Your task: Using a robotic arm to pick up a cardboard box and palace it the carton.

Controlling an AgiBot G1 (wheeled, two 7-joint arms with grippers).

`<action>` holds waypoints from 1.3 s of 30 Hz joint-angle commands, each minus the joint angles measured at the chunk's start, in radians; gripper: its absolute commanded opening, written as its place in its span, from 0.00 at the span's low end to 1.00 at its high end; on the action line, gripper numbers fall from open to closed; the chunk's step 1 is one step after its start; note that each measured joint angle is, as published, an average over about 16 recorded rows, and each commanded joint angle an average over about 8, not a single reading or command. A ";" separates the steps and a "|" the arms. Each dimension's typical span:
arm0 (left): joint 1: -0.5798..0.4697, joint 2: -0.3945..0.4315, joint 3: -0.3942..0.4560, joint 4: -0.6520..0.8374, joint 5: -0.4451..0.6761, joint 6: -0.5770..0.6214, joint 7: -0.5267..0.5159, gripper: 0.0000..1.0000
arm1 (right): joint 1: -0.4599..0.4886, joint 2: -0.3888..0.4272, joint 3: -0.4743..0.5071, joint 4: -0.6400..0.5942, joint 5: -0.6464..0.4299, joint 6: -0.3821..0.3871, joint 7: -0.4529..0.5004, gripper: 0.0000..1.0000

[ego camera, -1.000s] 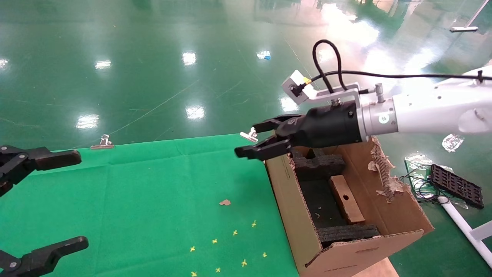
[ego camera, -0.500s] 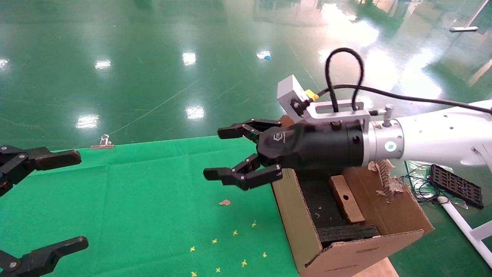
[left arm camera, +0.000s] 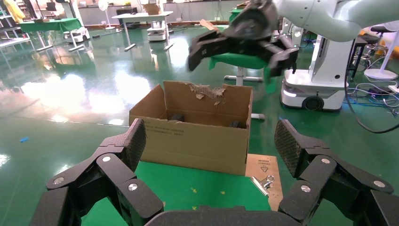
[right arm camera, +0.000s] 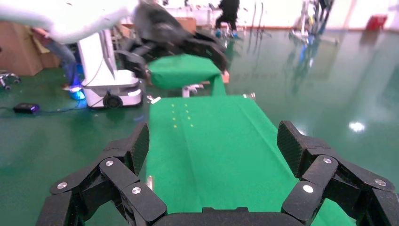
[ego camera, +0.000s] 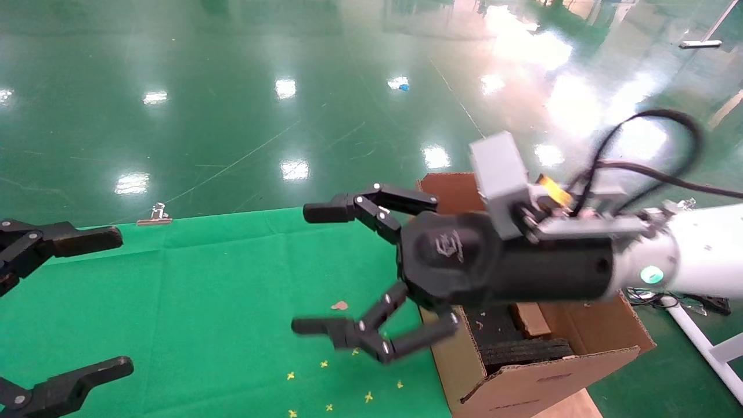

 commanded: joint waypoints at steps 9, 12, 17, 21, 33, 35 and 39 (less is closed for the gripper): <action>0.000 0.000 0.000 0.000 0.000 0.000 0.000 1.00 | -0.081 0.015 0.095 0.080 0.034 -0.015 -0.026 1.00; 0.000 0.000 0.000 0.000 0.000 0.000 0.000 1.00 | -0.074 0.014 0.086 0.072 0.031 -0.014 -0.024 1.00; 0.000 0.000 0.000 0.000 0.000 0.000 0.000 1.00 | -0.064 0.012 0.074 0.062 0.026 -0.012 -0.022 1.00; 0.000 0.000 0.000 0.000 0.000 0.000 0.000 1.00 | -0.058 0.011 0.067 0.057 0.024 -0.011 -0.021 1.00; 0.000 0.000 0.000 0.000 0.000 0.000 0.000 1.00 | -0.048 0.010 0.056 0.048 0.019 -0.009 -0.019 1.00; 0.000 0.000 0.000 0.000 0.000 0.000 0.000 1.00 | -0.047 0.010 0.055 0.047 0.019 -0.009 -0.019 1.00; 0.000 0.000 0.000 0.000 0.000 0.000 0.000 1.00 | -0.046 0.009 0.054 0.046 0.019 -0.008 -0.019 1.00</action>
